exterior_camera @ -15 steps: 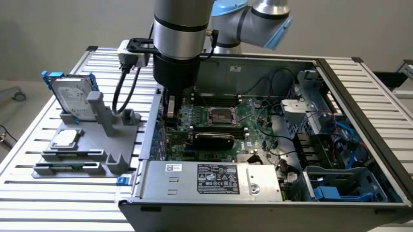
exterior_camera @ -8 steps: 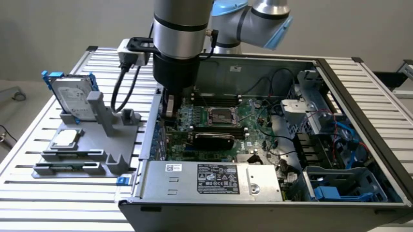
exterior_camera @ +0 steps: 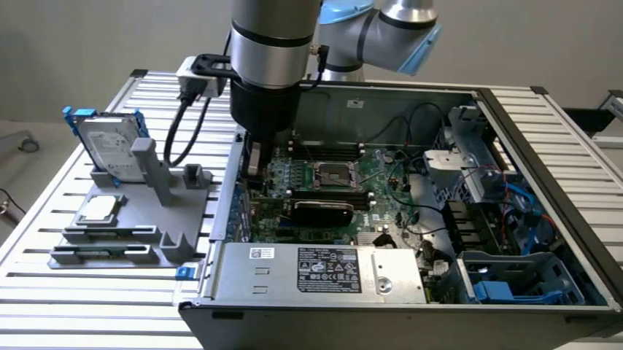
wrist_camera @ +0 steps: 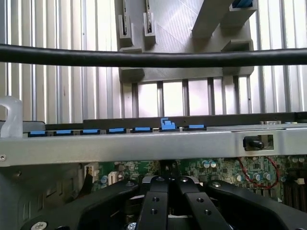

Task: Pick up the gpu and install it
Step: 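Press down on the gpu until it lock into place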

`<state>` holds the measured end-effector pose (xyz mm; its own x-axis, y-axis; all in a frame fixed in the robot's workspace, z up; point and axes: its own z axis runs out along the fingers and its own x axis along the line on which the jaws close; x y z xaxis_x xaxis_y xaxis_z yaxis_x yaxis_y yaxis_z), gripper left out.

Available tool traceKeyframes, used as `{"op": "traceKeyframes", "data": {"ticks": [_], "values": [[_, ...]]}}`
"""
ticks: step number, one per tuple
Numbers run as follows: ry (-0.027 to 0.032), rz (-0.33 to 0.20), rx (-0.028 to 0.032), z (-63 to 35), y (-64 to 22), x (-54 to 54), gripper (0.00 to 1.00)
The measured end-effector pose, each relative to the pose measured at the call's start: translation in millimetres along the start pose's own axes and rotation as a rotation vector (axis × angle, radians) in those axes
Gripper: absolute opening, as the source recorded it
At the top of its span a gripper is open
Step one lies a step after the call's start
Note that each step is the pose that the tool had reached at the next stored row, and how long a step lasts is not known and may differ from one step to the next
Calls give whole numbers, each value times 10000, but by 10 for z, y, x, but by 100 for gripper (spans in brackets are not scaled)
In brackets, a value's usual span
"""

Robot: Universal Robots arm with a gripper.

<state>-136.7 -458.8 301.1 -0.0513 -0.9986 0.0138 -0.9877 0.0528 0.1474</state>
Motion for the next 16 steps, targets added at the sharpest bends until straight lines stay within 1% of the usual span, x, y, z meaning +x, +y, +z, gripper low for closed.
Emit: {"op": "traceKeyframes", "data": {"ticks": [16], "values": [[-93, 625, -13, 1, 4, -36, 11]]}}
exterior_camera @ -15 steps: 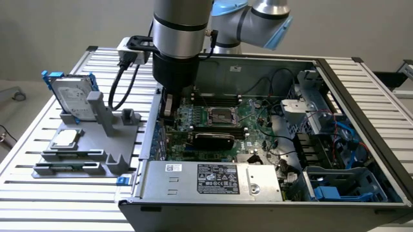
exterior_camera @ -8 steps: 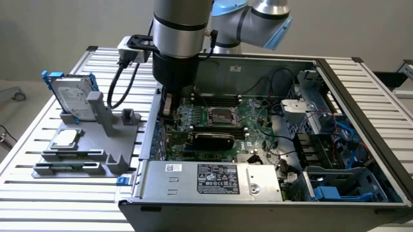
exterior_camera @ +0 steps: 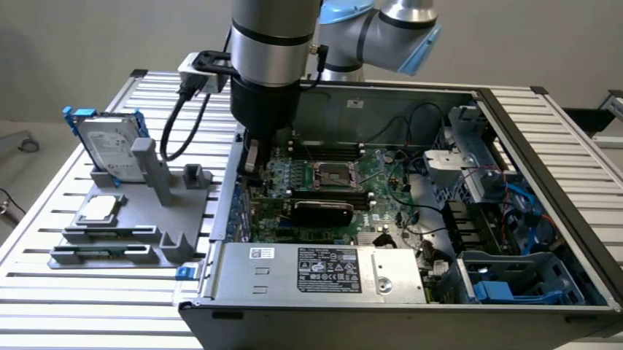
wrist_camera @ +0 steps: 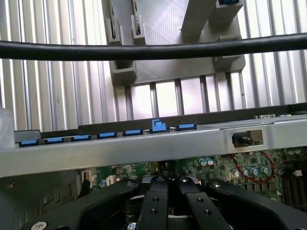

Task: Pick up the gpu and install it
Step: 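Press down on the gpu until it lock into place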

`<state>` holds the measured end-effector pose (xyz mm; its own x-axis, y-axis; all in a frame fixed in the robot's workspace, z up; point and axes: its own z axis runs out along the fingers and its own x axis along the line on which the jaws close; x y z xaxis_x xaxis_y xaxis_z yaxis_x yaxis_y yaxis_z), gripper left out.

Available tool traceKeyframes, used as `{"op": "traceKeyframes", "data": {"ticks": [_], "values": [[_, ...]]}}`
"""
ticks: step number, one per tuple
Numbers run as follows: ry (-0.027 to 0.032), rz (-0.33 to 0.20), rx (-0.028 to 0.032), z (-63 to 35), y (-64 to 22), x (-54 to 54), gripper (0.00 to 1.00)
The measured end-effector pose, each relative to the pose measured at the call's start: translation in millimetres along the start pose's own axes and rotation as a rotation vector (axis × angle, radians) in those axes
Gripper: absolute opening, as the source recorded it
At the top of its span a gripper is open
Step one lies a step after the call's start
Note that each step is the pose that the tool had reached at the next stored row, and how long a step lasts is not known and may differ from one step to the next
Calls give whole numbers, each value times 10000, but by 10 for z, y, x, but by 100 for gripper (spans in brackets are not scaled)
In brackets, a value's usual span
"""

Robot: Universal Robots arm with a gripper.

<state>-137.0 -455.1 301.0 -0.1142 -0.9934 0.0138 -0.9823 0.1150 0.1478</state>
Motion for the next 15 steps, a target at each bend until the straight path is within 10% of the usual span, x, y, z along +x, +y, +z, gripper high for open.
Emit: {"op": "traceKeyframes", "data": {"ticks": [15], "values": [[141, 55, 17, 22, -54, -18, 11]]}}
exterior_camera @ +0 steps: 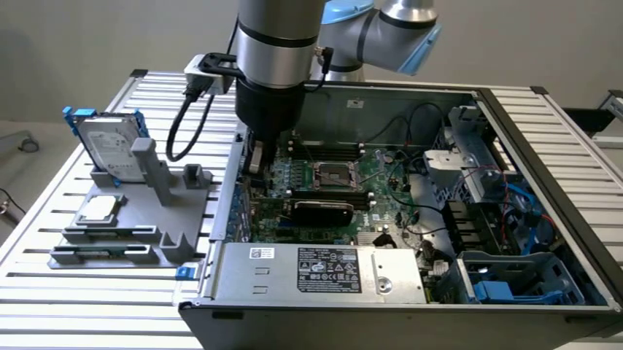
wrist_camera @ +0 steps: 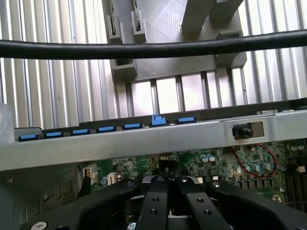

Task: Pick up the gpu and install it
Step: 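Press down on the gpu until it lock into place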

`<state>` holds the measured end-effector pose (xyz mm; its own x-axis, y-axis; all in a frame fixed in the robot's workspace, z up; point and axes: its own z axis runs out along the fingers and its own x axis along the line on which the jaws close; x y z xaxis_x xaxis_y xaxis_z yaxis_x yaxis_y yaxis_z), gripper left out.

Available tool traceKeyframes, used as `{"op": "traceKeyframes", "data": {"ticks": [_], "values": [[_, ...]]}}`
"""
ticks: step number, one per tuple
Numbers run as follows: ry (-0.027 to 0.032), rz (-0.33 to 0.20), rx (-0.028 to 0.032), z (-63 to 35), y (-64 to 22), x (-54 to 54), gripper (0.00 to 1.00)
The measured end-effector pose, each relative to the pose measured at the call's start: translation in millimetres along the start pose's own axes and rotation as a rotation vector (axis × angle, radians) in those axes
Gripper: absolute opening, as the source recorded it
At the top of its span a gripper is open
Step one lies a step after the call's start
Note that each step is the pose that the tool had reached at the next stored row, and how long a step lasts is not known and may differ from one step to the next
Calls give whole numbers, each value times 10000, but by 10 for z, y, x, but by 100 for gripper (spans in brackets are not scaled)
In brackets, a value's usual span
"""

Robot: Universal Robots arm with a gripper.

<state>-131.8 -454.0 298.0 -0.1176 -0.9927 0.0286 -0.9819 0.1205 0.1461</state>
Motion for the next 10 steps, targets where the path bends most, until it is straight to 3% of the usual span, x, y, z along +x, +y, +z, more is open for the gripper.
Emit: {"op": "traceKeyframes", "data": {"ticks": [10], "values": [[118, 85, 13, 19, 21, 2, 11]]}}
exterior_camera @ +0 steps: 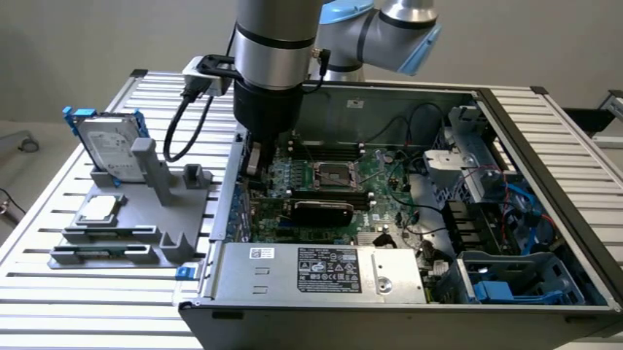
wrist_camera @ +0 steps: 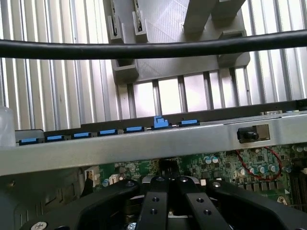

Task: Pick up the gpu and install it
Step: 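Press down on the gpu until it lock into place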

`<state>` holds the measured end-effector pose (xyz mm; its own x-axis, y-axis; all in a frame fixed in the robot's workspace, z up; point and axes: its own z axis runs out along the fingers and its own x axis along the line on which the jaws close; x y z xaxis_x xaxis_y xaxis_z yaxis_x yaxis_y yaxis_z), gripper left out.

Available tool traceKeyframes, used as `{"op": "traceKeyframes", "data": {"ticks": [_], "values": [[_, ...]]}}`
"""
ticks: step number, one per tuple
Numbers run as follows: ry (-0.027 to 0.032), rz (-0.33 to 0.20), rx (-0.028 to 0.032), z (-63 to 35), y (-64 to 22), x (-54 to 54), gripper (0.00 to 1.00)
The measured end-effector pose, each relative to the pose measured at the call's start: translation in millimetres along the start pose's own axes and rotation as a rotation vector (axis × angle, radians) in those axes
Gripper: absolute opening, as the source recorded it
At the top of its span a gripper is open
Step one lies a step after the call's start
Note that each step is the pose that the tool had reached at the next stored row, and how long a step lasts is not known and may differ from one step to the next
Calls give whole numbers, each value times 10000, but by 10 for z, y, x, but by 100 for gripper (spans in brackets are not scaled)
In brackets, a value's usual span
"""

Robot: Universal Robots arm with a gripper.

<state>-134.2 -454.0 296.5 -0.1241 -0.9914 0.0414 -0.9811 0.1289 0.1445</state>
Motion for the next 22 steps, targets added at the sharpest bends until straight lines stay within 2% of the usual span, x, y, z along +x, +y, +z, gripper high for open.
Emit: {"op": "traceKeyframes", "data": {"ticks": [8, 22], "values": [[72, 212, -9, 1, 5, -1, 11], [92, 624, -47, 1, 7, -21, 11]]}}
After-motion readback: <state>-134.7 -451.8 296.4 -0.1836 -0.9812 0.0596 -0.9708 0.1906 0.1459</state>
